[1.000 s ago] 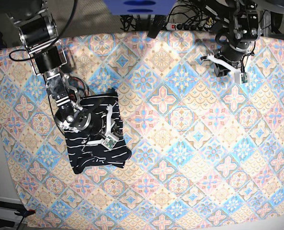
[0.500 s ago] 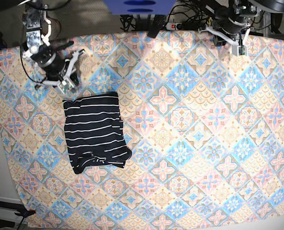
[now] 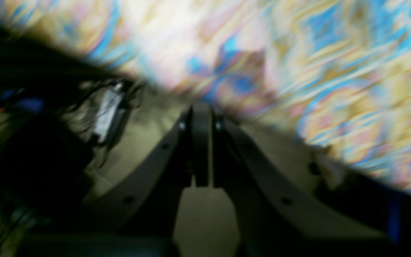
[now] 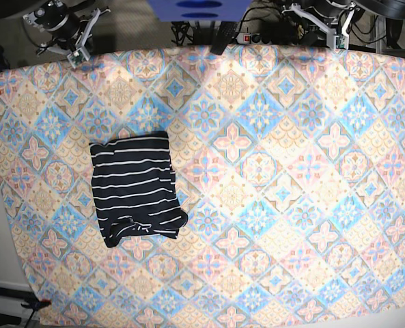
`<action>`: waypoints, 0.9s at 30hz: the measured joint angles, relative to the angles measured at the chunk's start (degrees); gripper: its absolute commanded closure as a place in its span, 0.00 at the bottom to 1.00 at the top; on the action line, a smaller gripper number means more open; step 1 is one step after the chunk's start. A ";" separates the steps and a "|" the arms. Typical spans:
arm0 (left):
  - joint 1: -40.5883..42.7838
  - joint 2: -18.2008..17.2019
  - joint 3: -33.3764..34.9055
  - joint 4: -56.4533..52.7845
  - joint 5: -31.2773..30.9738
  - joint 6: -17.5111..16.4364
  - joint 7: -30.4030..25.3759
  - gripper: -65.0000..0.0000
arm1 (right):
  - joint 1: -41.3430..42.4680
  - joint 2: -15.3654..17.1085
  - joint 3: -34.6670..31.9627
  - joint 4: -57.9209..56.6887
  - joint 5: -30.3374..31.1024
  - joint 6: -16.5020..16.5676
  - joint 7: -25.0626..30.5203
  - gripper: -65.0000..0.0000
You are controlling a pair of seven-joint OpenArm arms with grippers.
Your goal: Fold the T-shirt properly
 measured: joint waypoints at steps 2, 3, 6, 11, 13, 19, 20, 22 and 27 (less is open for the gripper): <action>-0.02 -0.50 0.57 -0.90 0.11 0.20 -0.44 1.00 | -1.97 -0.55 -0.50 -0.48 0.02 0.11 -0.35 0.99; 0.04 -1.03 1.29 -1.49 0.20 0.20 -0.57 1.00 | -2.43 -0.92 -0.48 -0.98 0.59 0.11 -0.39 0.99; 0.20 -2.32 4.20 -4.74 0.15 0.02 -1.09 1.00 | -2.54 -1.73 0.33 -4.42 4.13 -0.02 -0.07 0.99; -2.25 -2.89 6.54 -15.43 0.20 0.20 -0.63 1.00 | -2.03 -2.12 0.85 -18.32 7.02 -0.31 0.11 0.99; -3.67 -2.91 6.80 -18.62 0.17 0.15 -1.60 1.00 | -1.51 -2.12 0.68 -23.28 7.06 -0.28 -0.15 0.99; -7.41 -3.19 9.73 -29.68 4.83 1.05 -7.39 1.00 | 7.87 -2.38 0.31 -35.76 7.82 -0.13 4.61 0.99; -8.46 -3.21 11.17 -31.95 5.09 0.28 -8.22 1.00 | 8.83 -2.29 0.33 -37.94 7.74 -0.46 4.98 0.99; -11.19 -2.93 13.38 -36.83 6.12 -0.42 -9.90 1.00 | 10.19 -2.23 0.42 -42.75 7.56 -0.39 5.88 0.99; -16.92 -3.02 17.40 -49.24 7.21 -0.17 -15.41 1.00 | 14.88 -2.38 0.42 -54.18 7.02 -0.50 9.99 0.99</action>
